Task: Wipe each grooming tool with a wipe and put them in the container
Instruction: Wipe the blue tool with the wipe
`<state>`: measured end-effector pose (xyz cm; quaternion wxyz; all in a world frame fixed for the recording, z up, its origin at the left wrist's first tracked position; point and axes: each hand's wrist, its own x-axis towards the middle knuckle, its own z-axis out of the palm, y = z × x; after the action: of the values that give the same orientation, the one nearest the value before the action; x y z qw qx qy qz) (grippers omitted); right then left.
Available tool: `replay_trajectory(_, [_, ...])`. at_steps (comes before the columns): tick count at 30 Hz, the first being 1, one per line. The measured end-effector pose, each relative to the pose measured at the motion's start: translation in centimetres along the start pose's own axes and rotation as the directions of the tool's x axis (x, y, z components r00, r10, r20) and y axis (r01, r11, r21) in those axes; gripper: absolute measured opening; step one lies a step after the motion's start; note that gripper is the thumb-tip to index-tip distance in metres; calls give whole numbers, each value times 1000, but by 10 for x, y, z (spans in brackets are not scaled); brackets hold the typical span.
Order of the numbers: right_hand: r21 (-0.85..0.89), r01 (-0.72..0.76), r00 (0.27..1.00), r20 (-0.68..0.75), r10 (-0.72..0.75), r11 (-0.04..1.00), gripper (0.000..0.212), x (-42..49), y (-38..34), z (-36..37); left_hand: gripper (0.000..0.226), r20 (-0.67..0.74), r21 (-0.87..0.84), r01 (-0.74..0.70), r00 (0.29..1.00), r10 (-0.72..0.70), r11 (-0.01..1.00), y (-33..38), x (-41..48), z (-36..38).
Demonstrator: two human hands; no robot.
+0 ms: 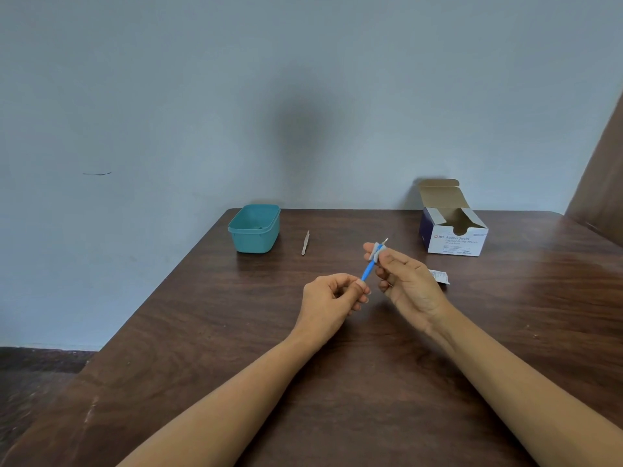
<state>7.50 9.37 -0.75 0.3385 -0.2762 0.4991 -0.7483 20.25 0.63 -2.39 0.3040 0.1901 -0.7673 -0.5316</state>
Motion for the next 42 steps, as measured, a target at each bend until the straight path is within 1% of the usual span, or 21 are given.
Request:
replay_trajectory(4, [52, -24, 996, -89, 28, 998, 16, 0, 2, 1, 14, 28, 31, 9, 1000, -10, 999, -2, 1, 1])
replay_trajectory(8, [89, -43, 992, -112, 53, 995, 17, 0, 1, 1, 13, 53, 31, 2, 999, -3, 1000, -1, 0, 3])
replay_trajectory(11, [80, -35, 994, -101, 43, 996, 9, 0, 1, 1, 14, 65, 22, 1, 998, -2, 1000, -1, 0, 5])
replay_trajectory(14, [64, -34, 995, -89, 39, 997, 11, 2, 2, -1, 14, 85, 11, -15, 996, 14, 1000, -1, 1, 4])
replay_trajectory(19, [187, -56, 998, -7, 58, 981, 10, 7, 4, -5, 18, 116, 0, -27, 993, 26, 1000, -2, 2, 6])
replay_trajectory(21, [212, -62, 998, -15, 67, 975, 13, 7, 5, -4, 19, 123, -5, -27, 992, 28, 1000, -2, 2, 7])
replay_trajectory(27, [122, -48, 980, -188, 71, 991, 3, 6, 3, -2, 16, 121, 16, -8, 993, 6, 1000, -4, 2, 9])
replay_trajectory(32, [80, -59, 951, -297, 80, 995, 13, 6, 5, -3, 14, 106, 38, 4, 994, -8, 999, -5, 3, 10])
replay_trajectory(35, [65, -62, 920, -383, 82, 996, 17, 7, 7, -1, 13, 106, 61, 3, 994, -10, 998, -5, 3, 10])
replay_trajectory(38, [66, -57, 883, -461, 81, 996, 21, 7, 7, 2, 12, 118, 43, 19, 993, -24, 999, -6, 6, 9])
replay_trajectory(40, [83, -64, 871, -483, 96, 995, 22, 6, 5, 1, 11, 132, 28, 31, 991, -35, 999, -7, 9, 9])
replay_trajectory(42, [96, -81, 882, -457, 116, 992, 20, 5, 3, 1, 12, 123, 2, 50, 991, -50, 999, -7, 10, 9])
